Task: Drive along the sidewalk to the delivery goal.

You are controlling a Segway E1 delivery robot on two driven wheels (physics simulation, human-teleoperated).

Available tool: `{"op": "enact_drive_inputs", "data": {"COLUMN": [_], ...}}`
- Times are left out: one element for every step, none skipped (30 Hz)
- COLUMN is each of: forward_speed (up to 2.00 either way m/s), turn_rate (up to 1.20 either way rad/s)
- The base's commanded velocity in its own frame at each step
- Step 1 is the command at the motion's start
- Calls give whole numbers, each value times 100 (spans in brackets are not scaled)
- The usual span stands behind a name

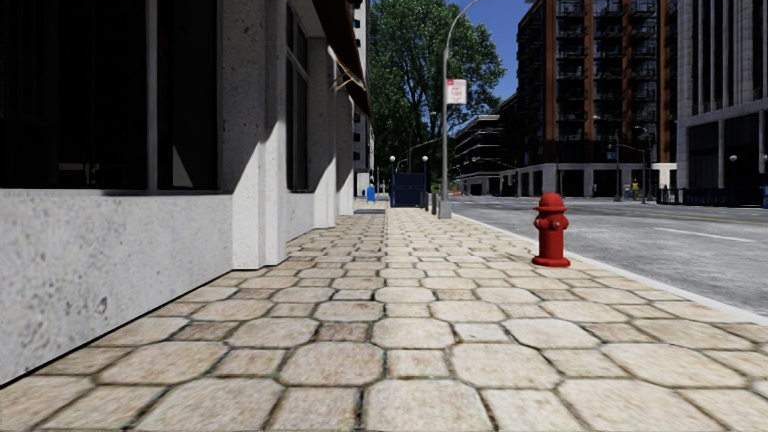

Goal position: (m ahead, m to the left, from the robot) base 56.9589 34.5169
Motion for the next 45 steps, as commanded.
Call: {"op": "enact_drive_inputs", "data": {"forward_speed": [200, 200, 200, 200, 200, 200, 200, 200, 200, 200, 200, 200, 200, 200, 200, 200, 200, 200, 200, 200, 200, 200, 200, 200, 200, 200, 200, 200, 200, 200, 200, 200, 200, 200, 200, 200, 200, 200, 200, 200, 200, 200, 200, 200, 200], "turn_rate": [0, 0, 0, 0, 0, 0, 0, 0, 0, 0, 0, 0, 0, 0, 0, 0, 0, 0, 0, 0, 0, 0, 0, 0, 0, 0, 0, 0, 0, 0, 0, 0, 0, 0, 0, 0, 0, 0, 0, 0, 0, 0, 0, 0, 0]}}
